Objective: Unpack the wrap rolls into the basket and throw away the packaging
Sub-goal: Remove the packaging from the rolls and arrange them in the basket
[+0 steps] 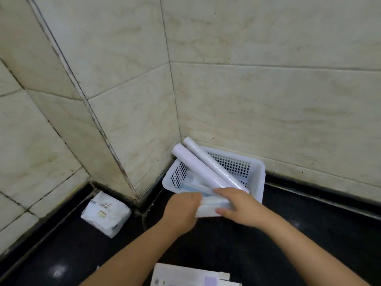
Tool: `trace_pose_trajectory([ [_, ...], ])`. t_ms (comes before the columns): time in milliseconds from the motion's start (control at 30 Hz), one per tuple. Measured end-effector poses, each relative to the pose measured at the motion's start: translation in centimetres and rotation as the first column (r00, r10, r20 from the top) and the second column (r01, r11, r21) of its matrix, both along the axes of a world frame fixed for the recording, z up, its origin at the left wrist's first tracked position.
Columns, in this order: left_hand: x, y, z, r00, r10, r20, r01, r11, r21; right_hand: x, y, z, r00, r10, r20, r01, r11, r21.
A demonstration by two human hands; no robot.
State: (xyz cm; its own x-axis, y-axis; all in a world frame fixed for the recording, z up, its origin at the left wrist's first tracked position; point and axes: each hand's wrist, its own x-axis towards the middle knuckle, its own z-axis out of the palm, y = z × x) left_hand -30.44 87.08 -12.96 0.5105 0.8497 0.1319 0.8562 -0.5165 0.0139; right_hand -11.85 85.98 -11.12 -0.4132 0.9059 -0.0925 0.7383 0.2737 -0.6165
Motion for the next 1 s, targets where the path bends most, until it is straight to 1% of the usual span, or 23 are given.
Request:
trace_pose_trajectory([
  [33, 0.1, 1.0, 0.2, 0.998, -0.064, -0.027, 0.065, 0.998, 0.019, 0.1, 1.3, -0.5, 0.999, -0.021, -0.030, 0.019, 0.998, -0.057],
  [67, 0.4, 1.9, 0.4, 0.996, -0.089, -0.027, 0.089, 0.996, 0.006, 0.3, 2.5, -1.0, 0.996, -0.054, -0.067, 0.048, 0.995, -0.092],
  [100, 0.5, 3.0, 0.3, 0.996, -0.084, -0.012, 0.084, 0.996, 0.024, 0.6, 3.6, -1.6, 0.989, -0.110, -0.099, 0.098, 0.988, -0.118],
  [167, 0.6, 5.7, -0.4, 0.999, 0.006, 0.040, -0.006, 1.000, 0.008, 1.0, 5.6, -2.8, 0.950, -0.255, -0.182, 0.223, 0.958, -0.180],
  [233, 0.1, 8.1, -1.7, 0.984, 0.165, 0.068, -0.159, 0.983, -0.091, 0.8, 7.4, -4.3, 0.910, -0.368, -0.193, 0.316, 0.914, -0.256],
  [267, -0.1, 9.1, -2.3, 0.969, 0.228, 0.093, -0.211, 0.964, -0.162, 0.6, 8.2, -5.0, 0.901, -0.398, -0.172, 0.339, 0.894, -0.294],
  [300, -0.3, 9.8, -2.9, 0.954, 0.268, 0.135, -0.240, 0.951, -0.194, 0.3, 9.0, -5.8, 0.897, -0.413, -0.160, 0.347, 0.880, -0.325],
  [333, -0.4, 10.3, -3.6, 0.941, 0.295, 0.168, -0.260, 0.944, -0.204, -0.1, 9.6, -6.5, 0.894, -0.422, -0.153, 0.350, 0.869, -0.350],
  [400, -0.5, 10.7, -4.6, 0.916, 0.351, 0.194, -0.305, 0.924, -0.230, -1.4, 10.4, -7.5, 0.898, -0.417, -0.143, 0.349, 0.870, -0.348],
  [433, -0.7, 10.6, -5.0, 0.907, 0.362, 0.213, -0.313, 0.921, -0.231, -2.1, 10.5, -7.8, 0.916, -0.389, -0.096, 0.345, 0.888, -0.304],
  [500, -1.2, 10.3, -5.8, 0.898, 0.363, 0.249, -0.319, 0.926, -0.202, -3.1, 10.4, -7.9, 0.948, -0.298, 0.108, 0.313, 0.934, -0.171],
  [533, -1.6, 10.0, -6.0, 0.898, 0.359, 0.256, -0.315, 0.929, -0.195, -3.3, 10.2, -8.0, 0.939, -0.266, 0.216, 0.296, 0.948, -0.117],
  [567, -2.0, 9.5, -6.0, 0.905, 0.333, 0.265, -0.295, 0.939, -0.175, -3.4, 10.0, -7.9, 0.926, -0.252, 0.282, 0.285, 0.955, -0.081],
  [633, -3.3, 8.1, -6.3, 0.920, 0.271, 0.283, -0.246, 0.962, -0.120, -3.3, 9.6, -7.6, 0.894, -0.238, 0.379, 0.271, 0.962, -0.037],
  [700, -4.8, 6.0, -6.6, 0.920, 0.265, 0.289, -0.249, 0.964, -0.094, -3.3, 8.6, -7.2, 0.857, -0.224, 0.464, 0.236, 0.971, 0.032],
  [733, -5.7, 4.8, -6.8, 0.916, 0.276, 0.290, -0.257, 0.961, -0.102, -3.6, 7.8, -6.9, 0.850, -0.230, 0.474, 0.214, 0.973, 0.090],
  [767, -6.7, 3.5, -7.1, 0.914, 0.290, 0.283, -0.266, 0.956, -0.121, -3.9, 6.8, -6.6, 0.866, -0.245, 0.435, 0.190, 0.967, 0.167],
  [800, -7.8, 2.0, -7.4, 0.912, 0.310, 0.268, -0.280, 0.949, -0.145, -4.5, 5.5, -6.4, 0.903, -0.241, 0.355, 0.153, 0.954, 0.258],
  [867, -10.2, -1.2, -7.9, 0.896, 0.372, 0.242, -0.329, 0.923, -0.200, -6.4, 2.7, -6.2, 0.977, -0.100, 0.187, 0.025, 0.930, 0.368],
  [900, -11.2, -2.8, -8.0, 0.881, 0.407, 0.241, -0.359, 0.907, -0.219, -7.5, 1.4, -6.3, 0.989, -0.041, 0.144, -0.019, 0.921, 0.390],
  [933, -12.2, -4.4, -8.2, 0.861, 0.444, 0.247, -0.393, 0.891, -0.228, -8.7, 0.4, -6.4, 0.990, 0.011, 0.138, -0.065, 0.919, 0.388],
  [1000, -14.6, -8.0, -8.3, 0.805, 0.524, 0.277, -0.472, 0.849, -0.235, -11.6, -1.5, -7.0, 0.984, 0.101, 0.146, -0.143, 0.938, 0.315],
])
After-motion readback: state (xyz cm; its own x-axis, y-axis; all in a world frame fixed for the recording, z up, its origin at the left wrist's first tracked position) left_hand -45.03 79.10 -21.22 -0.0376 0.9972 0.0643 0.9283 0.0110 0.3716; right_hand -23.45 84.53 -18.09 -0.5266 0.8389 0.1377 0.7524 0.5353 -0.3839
